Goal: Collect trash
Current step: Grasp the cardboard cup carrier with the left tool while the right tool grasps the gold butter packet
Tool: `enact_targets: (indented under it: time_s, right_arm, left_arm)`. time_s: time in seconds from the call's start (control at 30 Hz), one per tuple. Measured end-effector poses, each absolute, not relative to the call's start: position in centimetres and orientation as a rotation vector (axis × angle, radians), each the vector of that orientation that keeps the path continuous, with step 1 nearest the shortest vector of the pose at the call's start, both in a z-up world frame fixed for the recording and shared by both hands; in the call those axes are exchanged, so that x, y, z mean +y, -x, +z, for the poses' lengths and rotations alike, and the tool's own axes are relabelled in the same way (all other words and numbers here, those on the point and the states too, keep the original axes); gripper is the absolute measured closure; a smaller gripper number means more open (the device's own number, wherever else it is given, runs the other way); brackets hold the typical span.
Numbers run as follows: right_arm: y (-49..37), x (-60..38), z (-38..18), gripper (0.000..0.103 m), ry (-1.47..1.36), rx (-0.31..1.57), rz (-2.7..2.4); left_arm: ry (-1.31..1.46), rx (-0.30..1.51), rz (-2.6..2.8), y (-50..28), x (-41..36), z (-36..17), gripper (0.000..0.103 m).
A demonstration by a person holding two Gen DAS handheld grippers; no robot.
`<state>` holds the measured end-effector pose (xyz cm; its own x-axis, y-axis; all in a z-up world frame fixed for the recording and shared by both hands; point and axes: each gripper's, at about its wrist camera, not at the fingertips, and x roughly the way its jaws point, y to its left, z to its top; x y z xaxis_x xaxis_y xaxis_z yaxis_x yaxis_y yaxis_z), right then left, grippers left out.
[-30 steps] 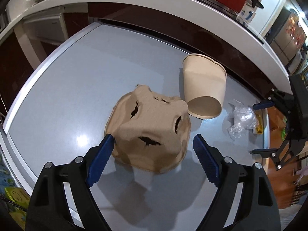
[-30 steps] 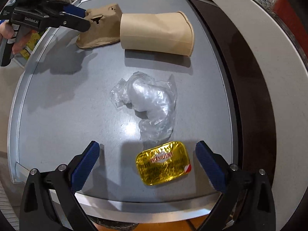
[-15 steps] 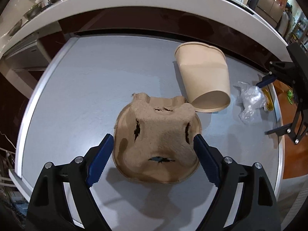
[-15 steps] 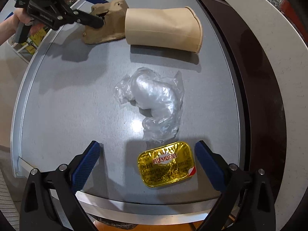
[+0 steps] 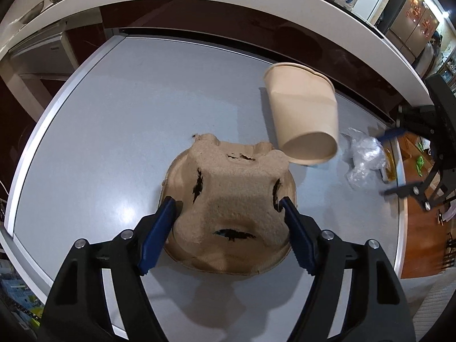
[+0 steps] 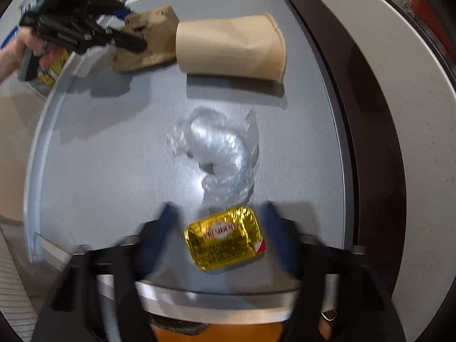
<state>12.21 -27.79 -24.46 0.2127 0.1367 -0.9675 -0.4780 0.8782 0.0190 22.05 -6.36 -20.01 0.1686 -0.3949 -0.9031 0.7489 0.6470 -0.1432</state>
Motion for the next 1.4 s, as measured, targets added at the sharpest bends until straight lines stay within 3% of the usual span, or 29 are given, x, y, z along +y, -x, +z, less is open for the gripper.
enact_targets:
  time_s: [0.27,0.43,1.23,1.4]
  right_arm:
    - [-12.2,-27.7,-25.0,0.018,0.413,1.314,0.486]
    - [-12.7,-26.8,-25.0,0.052,0.394,1.346,0.514]
    - [-7.7,-23.4,-23.3,0.053,0.176,1.311,0.511]
    - [-8.4,-23.7,-23.3,0.053,0.166,1.314,0.515]
  left_arm:
    - [-0.341,1.14,-0.847,-21.7,-6.2,-19.8,0.029]
    - [-0.338,1.147,-0.843,-21.8,-6.0,-20.0,0.029]
    - [-0.259,1.153,-0.769,-18.2,-4.7,-20.0,0.029]
    - [-0.233,1.131,-0.746,-18.6,-5.0,-20.1,0.022]
